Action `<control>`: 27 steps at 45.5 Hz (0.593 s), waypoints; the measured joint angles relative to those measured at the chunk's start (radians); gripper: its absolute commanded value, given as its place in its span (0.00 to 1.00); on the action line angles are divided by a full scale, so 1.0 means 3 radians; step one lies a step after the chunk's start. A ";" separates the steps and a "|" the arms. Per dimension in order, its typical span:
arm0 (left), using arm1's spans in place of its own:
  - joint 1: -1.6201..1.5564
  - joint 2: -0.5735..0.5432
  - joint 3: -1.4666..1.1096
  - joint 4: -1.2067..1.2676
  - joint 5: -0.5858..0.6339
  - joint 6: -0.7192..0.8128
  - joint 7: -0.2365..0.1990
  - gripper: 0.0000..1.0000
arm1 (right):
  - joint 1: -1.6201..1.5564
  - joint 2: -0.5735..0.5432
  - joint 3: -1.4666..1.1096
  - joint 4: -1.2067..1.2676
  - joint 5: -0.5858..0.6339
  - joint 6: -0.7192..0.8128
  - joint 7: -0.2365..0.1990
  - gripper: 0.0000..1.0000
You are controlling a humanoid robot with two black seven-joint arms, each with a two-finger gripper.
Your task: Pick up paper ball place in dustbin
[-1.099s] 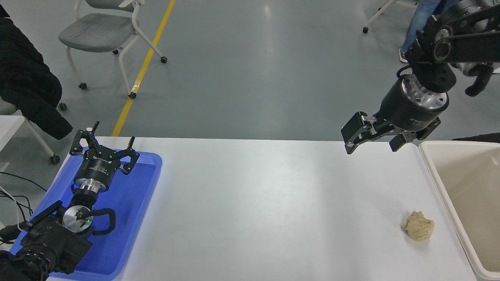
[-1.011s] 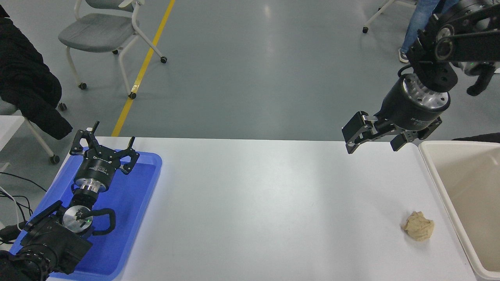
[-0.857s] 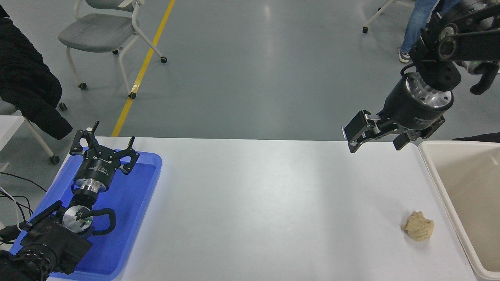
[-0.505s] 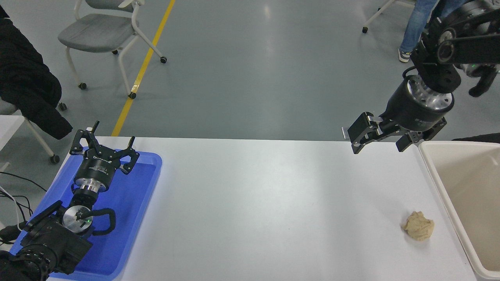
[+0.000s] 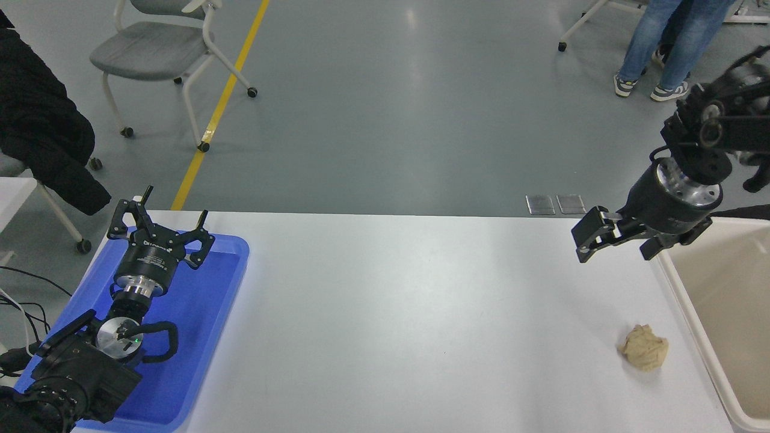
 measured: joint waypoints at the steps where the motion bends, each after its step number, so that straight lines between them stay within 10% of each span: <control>1: 0.0000 0.0000 0.0000 0.0000 -0.0001 0.0000 0.0000 1.00 | -0.0079 -0.0028 0.0059 -0.0034 -0.0050 -0.0004 0.0000 1.00; 27: 0.0000 0.0000 0.0000 0.0000 0.0000 0.0000 0.0000 1.00 | -0.1758 -0.0088 0.1028 -0.0866 -0.0923 -0.0496 0.0003 1.00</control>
